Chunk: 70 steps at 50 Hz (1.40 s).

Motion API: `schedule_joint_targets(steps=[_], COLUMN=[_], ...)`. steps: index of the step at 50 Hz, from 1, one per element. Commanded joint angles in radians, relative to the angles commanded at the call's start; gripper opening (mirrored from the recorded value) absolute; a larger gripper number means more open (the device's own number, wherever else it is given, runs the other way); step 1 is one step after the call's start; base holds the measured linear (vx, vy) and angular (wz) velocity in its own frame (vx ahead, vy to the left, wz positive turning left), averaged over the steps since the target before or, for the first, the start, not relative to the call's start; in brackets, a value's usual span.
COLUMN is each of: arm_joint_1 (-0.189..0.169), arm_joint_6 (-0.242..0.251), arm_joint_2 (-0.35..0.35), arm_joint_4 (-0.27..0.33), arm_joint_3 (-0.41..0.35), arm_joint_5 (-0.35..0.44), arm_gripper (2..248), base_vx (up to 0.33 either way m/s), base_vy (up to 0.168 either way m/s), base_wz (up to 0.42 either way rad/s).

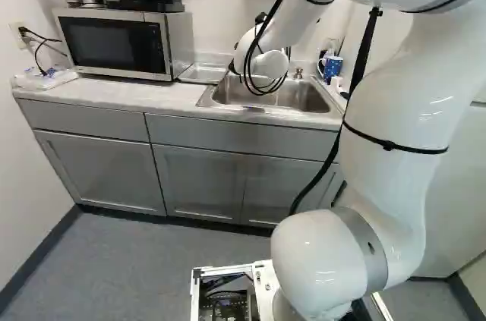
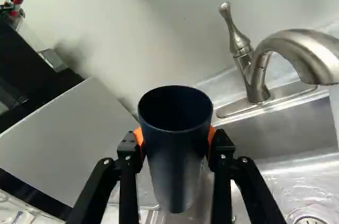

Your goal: Rinse the cup and place it in the tray

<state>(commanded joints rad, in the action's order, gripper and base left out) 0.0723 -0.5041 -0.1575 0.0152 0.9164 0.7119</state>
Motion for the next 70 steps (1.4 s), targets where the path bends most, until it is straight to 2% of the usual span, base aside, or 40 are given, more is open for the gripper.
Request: schedule_joint_targets(steps=[49, 63, 70], arm_joint_1=[0.0, 0.001, 0.008], arm_joint_6=[0.517, 0.519, 0.519], arm_joint_2=[0.0, -0.002, -0.022], arm_joint_4=[0.0, 0.0, 0.0], arm_joint_3=[0.0, 0.002, 0.031], arm_joint_5=[0.0, 0.0, 0.0], arm_gripper=[125, 125, 125], base_vx=[0.0, 0.0, 0.0], base_vy=[0.0, 0.0, 0.0], base_wz=[0.0, 0.0, 0.0])
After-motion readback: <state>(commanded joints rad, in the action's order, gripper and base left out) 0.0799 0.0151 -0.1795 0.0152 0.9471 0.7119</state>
